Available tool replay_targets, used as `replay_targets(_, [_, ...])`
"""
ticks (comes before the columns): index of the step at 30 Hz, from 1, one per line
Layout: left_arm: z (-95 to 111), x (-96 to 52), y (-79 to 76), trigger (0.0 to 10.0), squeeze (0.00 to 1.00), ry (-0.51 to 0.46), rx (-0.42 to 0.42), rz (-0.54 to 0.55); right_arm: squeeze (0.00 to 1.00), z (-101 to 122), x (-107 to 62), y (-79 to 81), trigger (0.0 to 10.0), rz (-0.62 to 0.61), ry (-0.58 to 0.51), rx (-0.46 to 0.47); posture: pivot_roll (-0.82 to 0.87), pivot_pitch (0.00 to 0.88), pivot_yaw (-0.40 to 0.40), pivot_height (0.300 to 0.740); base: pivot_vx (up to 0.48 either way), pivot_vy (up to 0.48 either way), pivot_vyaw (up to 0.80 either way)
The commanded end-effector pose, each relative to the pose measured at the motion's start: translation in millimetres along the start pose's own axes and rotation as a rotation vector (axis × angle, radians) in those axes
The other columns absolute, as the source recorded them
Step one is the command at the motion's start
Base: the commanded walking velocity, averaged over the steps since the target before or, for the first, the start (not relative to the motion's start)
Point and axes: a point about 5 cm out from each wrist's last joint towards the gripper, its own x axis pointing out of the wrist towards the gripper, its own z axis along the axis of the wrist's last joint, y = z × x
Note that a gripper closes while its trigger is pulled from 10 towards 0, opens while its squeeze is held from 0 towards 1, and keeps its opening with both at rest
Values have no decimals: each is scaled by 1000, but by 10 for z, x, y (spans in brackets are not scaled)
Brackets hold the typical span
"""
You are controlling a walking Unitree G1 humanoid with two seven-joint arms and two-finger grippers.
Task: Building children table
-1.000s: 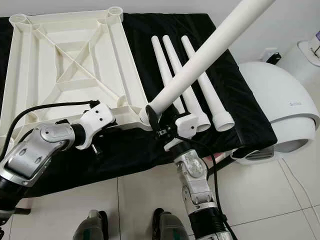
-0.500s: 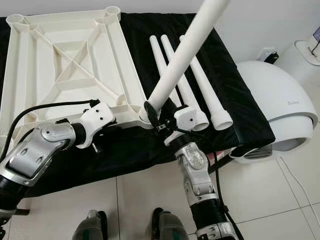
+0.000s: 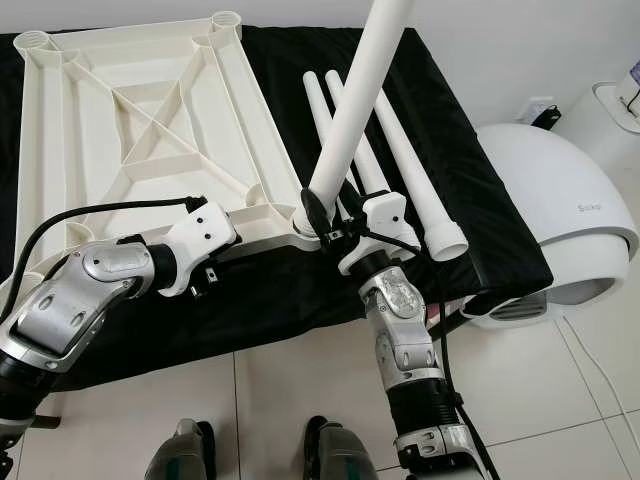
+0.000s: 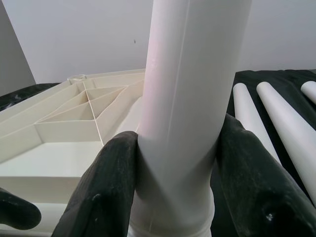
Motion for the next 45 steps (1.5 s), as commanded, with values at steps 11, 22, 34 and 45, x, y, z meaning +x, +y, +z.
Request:
replay_targets(11, [206, -56, 77, 10000, 0, -86, 9, -53, 0, 189, 142, -106, 10000, -5, -86, 66, 93, 186, -58, 740, 0, 0, 0])
replay_targets(22, [324, -87, 182, 10000, 0, -150, -27, -31, 0, 340, 222, -54, 10000, 80, -136, 107, 93, 190, -59, 740, 0, 0, 0])
replay_targets(34, [881, -205, 452, 10000, 0, -458, -159, -55, 0, 323, 190, -151, 10000, 346, -3, 38, 85, 194, -59, 740, 0, 0, 0])
replay_targets(45, [1184, -252, 518, 10000, 0, -623, -259, -157, 0, 320, 175, -174, 10000, 481, 61, 28, 86, 183, -58, 740, 0, 0, 0])
